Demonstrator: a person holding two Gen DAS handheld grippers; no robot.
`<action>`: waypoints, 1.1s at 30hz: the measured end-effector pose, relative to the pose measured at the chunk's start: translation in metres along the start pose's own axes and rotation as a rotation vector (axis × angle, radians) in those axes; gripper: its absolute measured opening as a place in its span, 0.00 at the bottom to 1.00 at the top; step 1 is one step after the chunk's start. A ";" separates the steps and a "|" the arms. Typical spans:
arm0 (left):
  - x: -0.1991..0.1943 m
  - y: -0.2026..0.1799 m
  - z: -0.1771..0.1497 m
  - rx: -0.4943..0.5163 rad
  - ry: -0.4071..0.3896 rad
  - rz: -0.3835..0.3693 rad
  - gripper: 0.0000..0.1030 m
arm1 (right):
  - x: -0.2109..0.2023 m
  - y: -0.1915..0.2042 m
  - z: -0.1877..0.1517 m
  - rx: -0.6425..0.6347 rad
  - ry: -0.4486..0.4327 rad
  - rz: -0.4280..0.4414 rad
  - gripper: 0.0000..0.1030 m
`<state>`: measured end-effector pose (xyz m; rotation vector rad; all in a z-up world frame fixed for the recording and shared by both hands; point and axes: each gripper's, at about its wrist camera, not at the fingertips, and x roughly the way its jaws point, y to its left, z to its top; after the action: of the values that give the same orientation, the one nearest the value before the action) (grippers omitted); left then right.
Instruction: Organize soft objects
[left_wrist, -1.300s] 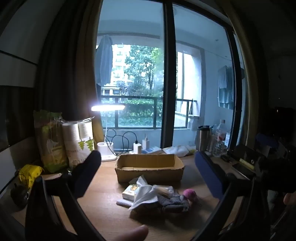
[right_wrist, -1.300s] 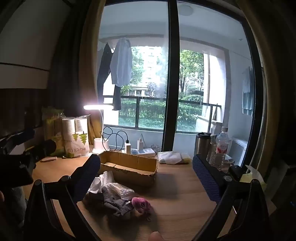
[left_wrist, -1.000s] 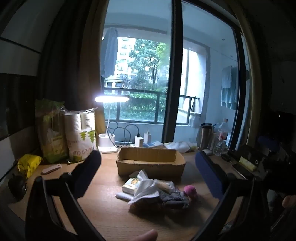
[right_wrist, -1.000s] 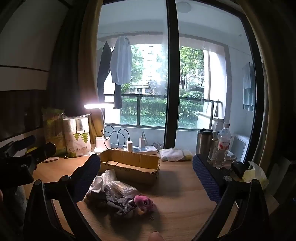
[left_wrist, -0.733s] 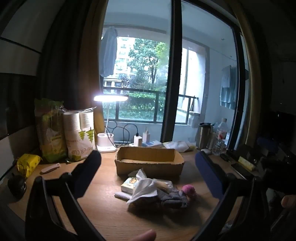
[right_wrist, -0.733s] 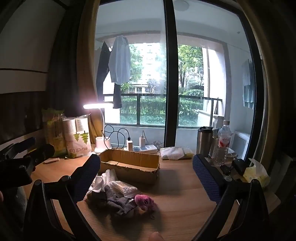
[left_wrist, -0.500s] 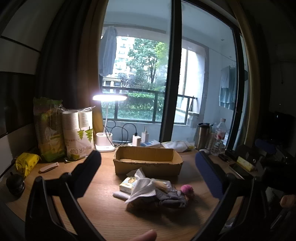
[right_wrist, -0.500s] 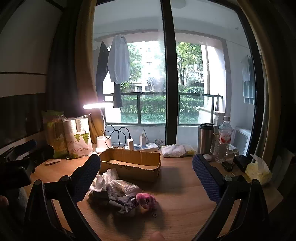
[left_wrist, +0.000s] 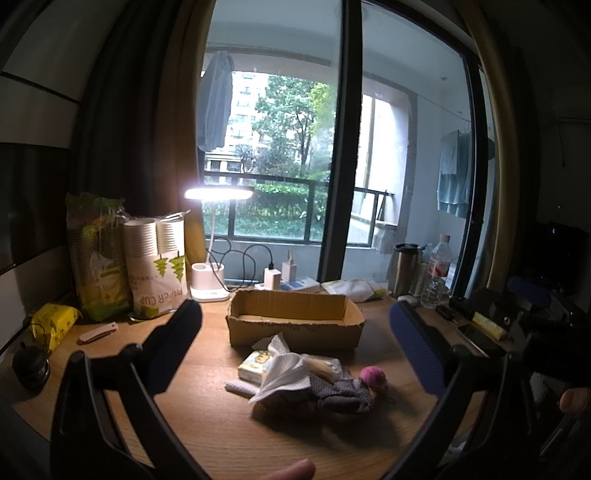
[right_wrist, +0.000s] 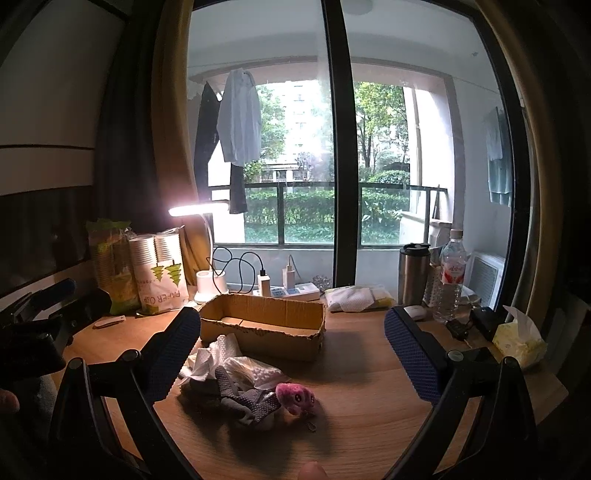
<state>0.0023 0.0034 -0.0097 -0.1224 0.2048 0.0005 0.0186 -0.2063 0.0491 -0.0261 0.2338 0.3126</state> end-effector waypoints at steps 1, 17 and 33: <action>0.000 -0.001 0.000 0.001 0.001 -0.001 0.99 | 0.000 0.000 0.000 0.000 -0.001 0.000 0.98; 0.000 0.000 -0.001 0.000 0.010 -0.001 0.99 | 0.000 0.002 0.001 -0.004 0.002 0.006 0.98; 0.001 0.000 -0.001 0.003 0.014 -0.002 0.99 | 0.001 0.002 0.001 -0.005 0.004 0.007 0.98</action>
<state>0.0035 0.0029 -0.0106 -0.1195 0.2187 -0.0026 0.0192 -0.2040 0.0494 -0.0308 0.2375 0.3204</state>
